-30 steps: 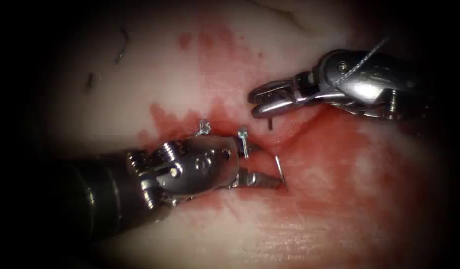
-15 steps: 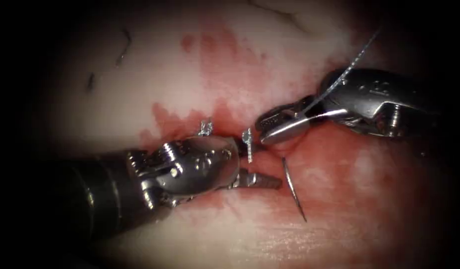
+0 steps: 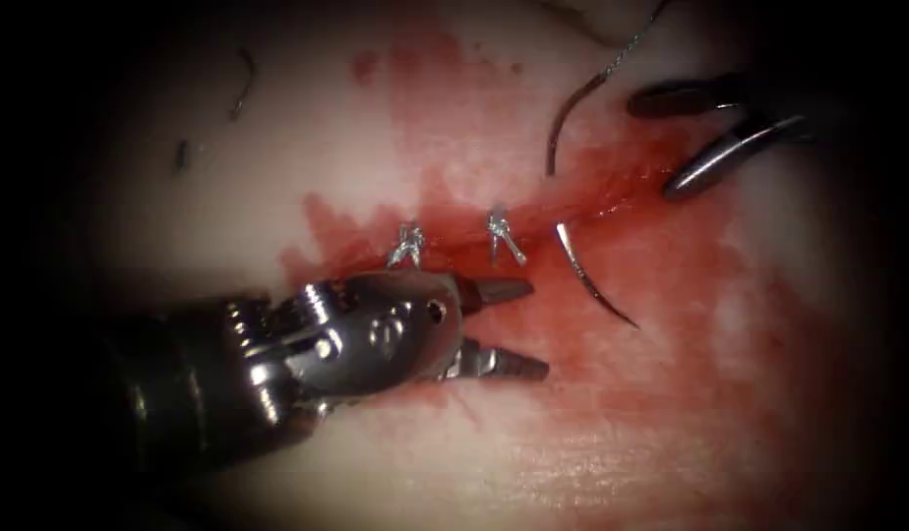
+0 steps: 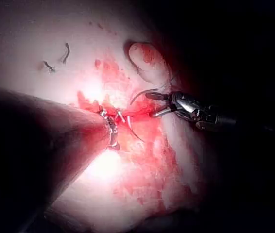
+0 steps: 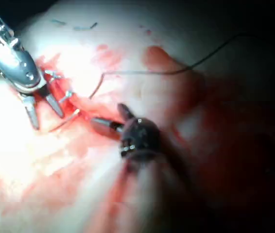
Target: Wound Closure
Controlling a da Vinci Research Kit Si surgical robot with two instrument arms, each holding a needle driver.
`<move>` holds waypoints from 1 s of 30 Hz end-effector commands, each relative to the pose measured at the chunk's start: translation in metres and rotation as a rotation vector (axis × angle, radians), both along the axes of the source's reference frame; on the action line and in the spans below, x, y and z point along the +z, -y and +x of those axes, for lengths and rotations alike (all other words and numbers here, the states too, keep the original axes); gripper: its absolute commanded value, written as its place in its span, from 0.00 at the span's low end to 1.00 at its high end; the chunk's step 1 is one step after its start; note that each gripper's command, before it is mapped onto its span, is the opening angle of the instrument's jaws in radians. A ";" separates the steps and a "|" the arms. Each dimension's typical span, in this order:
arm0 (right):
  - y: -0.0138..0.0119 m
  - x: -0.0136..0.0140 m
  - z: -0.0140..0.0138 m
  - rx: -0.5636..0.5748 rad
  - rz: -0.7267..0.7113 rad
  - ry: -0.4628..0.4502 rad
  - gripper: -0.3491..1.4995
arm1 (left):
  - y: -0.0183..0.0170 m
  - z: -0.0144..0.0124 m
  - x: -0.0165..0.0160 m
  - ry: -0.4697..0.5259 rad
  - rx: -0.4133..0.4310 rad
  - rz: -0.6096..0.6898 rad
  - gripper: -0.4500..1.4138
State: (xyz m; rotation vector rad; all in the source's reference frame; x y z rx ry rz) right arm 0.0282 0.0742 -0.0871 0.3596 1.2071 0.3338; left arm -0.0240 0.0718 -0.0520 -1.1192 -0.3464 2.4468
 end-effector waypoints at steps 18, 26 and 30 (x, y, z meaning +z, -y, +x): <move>0.0009 -0.0001 -0.0021 0.043 -0.032 -0.047 0.98 | -0.0013 -0.0055 -0.0021 0.037 0.186 -0.381 0.59; 0.0019 0.0000 -0.0016 0.045 -0.037 -0.053 0.97 | -0.0025 -0.0049 -0.0003 -0.048 0.183 -0.459 0.60; 0.0027 0.0006 -0.0009 0.036 -0.041 -0.061 0.96 | -0.0031 -0.0051 0.0011 -0.078 0.160 -0.489 0.60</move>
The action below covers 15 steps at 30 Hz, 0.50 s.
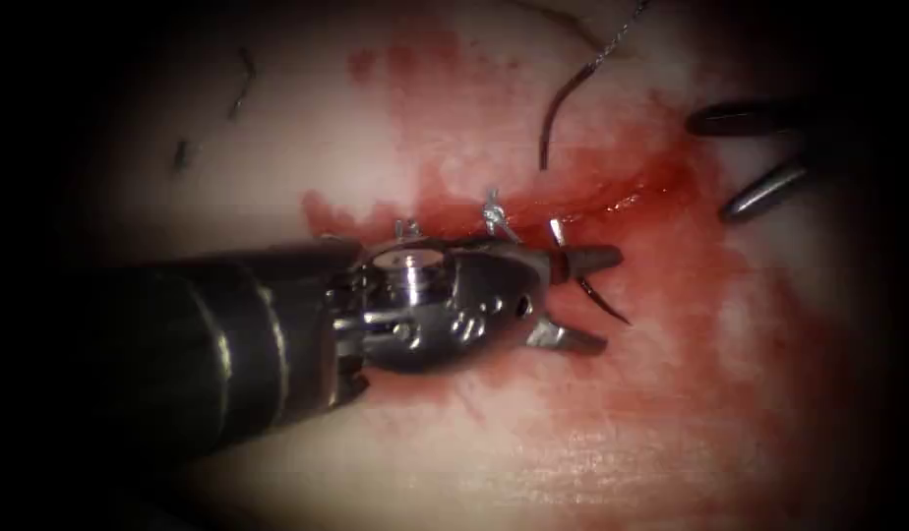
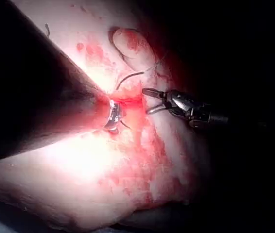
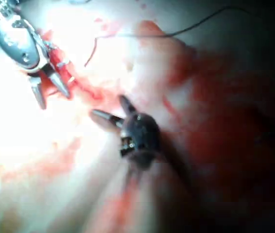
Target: Wound Closure
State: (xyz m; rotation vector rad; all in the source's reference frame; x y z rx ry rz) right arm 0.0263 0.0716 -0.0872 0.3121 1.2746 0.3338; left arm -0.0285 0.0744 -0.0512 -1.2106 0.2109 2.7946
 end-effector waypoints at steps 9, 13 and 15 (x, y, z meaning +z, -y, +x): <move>0.0008 0.0013 0.0018 -0.009 -0.006 -0.011 0.94 | -0.0005 -0.0010 0.0010 -0.029 -0.164 -0.147 0.41; 0.0006 0.0014 0.0016 -0.001 -0.008 -0.019 0.94 | 0.0006 -0.0001 -0.0001 -0.039 -0.199 -0.127 0.25; 0.0006 0.0014 0.0016 0.001 -0.008 -0.021 0.93 | 0.0006 0.0002 -0.0006 -0.020 -0.207 -0.103 0.22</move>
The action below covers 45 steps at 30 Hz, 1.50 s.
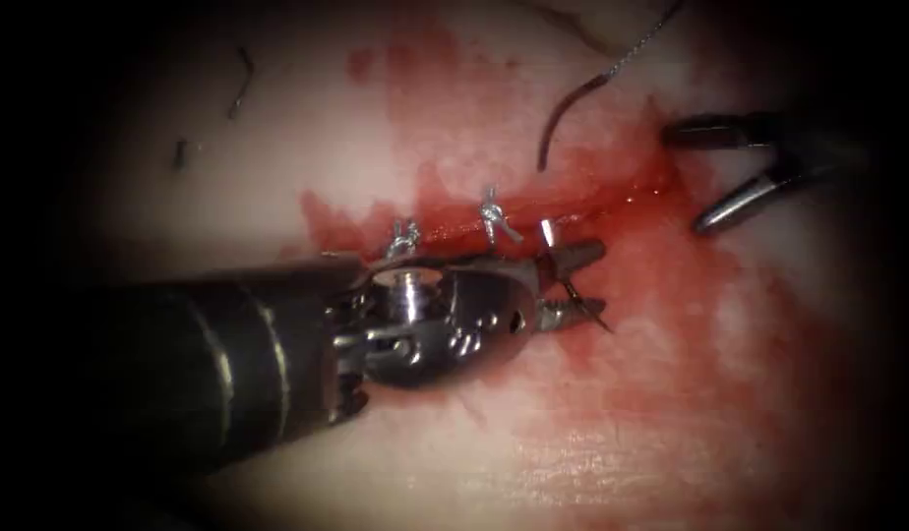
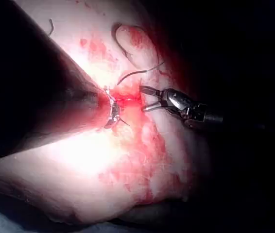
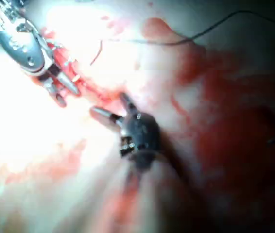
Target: Wound Closure
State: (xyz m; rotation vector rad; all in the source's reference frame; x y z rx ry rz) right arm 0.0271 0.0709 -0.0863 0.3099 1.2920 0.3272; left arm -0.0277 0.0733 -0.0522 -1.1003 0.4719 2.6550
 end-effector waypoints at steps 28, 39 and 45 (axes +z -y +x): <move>0.0004 0.0007 0.0009 0.005 -0.006 -0.016 0.91 | -0.0032 0.0020 -0.0023 0.553 -0.079 0.415 0.05; 0.0007 0.0008 0.0010 0.000 -0.007 -0.020 0.91 | -0.0011 0.0001 -0.0059 0.713 -0.145 0.797 0.05; 0.0009 0.0008 0.0010 0.000 -0.008 -0.019 0.91 | -0.0012 -0.0001 -0.0079 0.782 -0.191 0.955 0.05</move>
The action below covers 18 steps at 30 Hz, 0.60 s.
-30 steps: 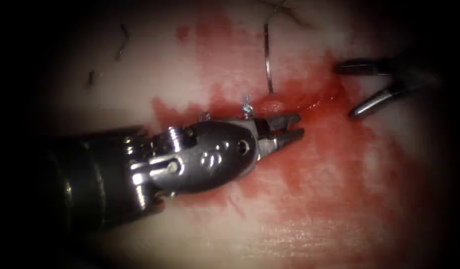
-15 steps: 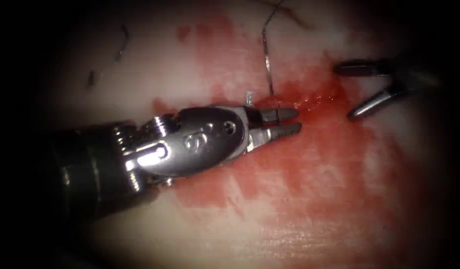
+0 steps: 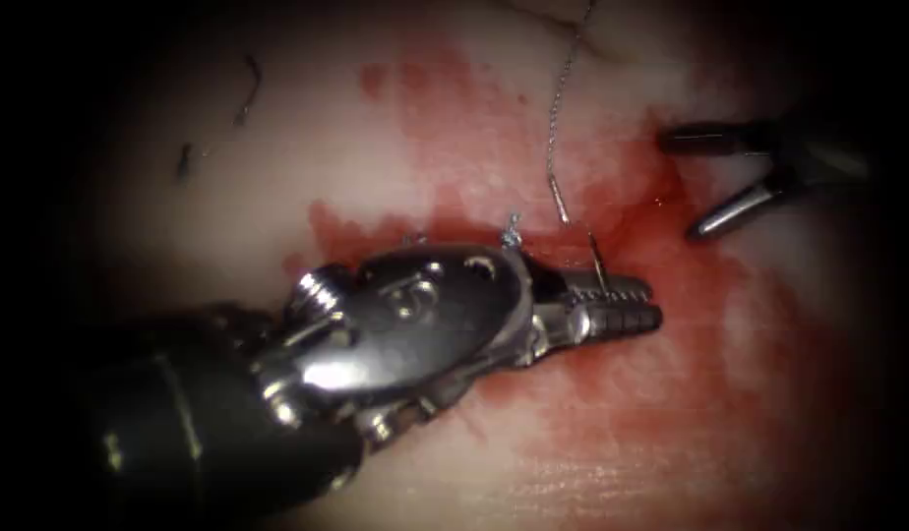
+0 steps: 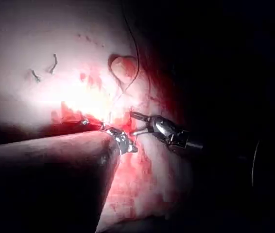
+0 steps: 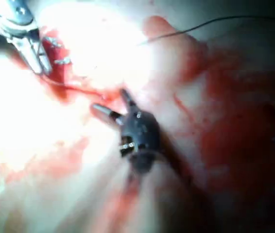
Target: Wound Closure
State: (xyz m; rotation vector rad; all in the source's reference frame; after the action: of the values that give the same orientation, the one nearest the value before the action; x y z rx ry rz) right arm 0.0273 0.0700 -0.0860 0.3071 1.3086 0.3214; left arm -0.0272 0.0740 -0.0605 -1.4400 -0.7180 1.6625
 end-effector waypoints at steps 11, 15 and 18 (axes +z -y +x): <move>0.0001 0.0005 0.0009 -0.003 0.005 -0.008 0.90 | -0.0002 -0.0001 0.0003 0.063 -0.066 0.365 0.05; 0.0004 0.0006 0.0009 -0.002 0.008 -0.008 0.90 | -0.0004 0.0006 -0.0003 0.174 -0.102 0.500 0.05; 0.0007 0.0008 0.0010 -0.005 0.006 -0.009 0.90 | -0.0008 0.0010 -0.0011 0.242 -0.116 0.529 0.05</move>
State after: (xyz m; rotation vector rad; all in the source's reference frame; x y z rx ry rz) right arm 0.0275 0.0693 -0.0858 0.3184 1.3113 0.3251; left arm -0.0254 0.0745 -0.0623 -1.2832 -1.1011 1.0858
